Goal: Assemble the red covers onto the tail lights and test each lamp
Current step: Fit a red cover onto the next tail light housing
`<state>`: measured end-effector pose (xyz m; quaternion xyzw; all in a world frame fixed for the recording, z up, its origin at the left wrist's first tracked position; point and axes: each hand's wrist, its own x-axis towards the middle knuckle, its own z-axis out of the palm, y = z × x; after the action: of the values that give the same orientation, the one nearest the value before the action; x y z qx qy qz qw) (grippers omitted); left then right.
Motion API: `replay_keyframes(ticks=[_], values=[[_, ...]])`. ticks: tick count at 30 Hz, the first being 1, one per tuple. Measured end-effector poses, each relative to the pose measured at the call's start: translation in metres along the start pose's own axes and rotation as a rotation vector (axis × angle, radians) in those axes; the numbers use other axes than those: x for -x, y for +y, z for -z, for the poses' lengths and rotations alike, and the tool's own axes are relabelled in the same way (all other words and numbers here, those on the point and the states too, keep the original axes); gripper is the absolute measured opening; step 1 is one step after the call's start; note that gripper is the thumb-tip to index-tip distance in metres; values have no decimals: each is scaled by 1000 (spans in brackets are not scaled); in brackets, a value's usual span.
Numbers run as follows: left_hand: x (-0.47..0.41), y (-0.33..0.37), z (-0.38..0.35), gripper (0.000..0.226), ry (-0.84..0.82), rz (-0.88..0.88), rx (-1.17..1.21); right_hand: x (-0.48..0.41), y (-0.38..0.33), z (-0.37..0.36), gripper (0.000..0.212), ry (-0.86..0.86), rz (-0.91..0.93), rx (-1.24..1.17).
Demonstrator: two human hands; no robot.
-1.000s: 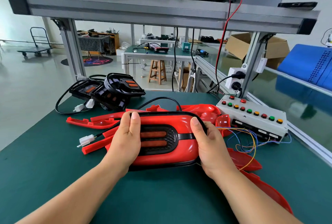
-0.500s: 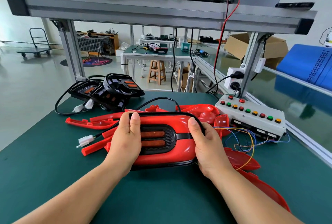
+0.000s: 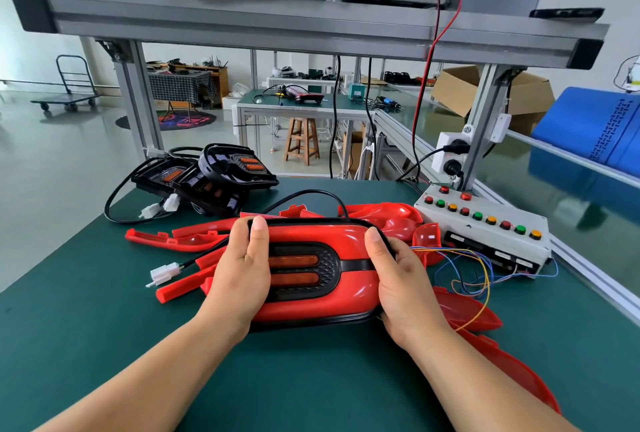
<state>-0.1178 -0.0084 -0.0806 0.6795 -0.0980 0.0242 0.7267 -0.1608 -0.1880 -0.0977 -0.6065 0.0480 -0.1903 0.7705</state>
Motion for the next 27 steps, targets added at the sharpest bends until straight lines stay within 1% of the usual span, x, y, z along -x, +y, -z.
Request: replay_keyframes(ticks=[2, 4, 6, 9, 12, 15, 17, 19, 21, 25, 27], values=[[2, 0, 0, 55, -15, -41, 0, 0, 0, 1, 61, -4, -16, -20], [5, 1, -1, 49, 2, -98, -39, 1, -1, 1, 64, 12, -15, -17], [6, 1, -2, 47, 12, -134, -88, 1, -1, -1, 68, 37, -1, 1], [7, 2, -4, 41, -19, -104, 3, 1, 0, -3, 75, 54, 19, 16], [7, 4, -4, 39, -42, -70, 23, 0, 1, -3, 73, 53, 18, 14], [8, 9, -4, 27, -76, 10, 159, -1, 1, -2, 71, 44, 17, 22], [8, 12, -4, 21, -78, 36, 193, -1, 1, -3, 74, 44, 14, 30], [8, 13, -4, 20, -74, 38, 211, -1, 1, -3, 77, 36, 9, 35], [8, 12, -4, 22, -82, 43, 216, -1, 1, -2, 73, 31, 1, 28], [11, 12, -5, 32, -104, 33, 192, -1, 1, 1, 58, 22, -23, -1], [11, 11, -5, 32, -95, 25, 181, -1, 0, 1, 57, 25, -31, -4]])
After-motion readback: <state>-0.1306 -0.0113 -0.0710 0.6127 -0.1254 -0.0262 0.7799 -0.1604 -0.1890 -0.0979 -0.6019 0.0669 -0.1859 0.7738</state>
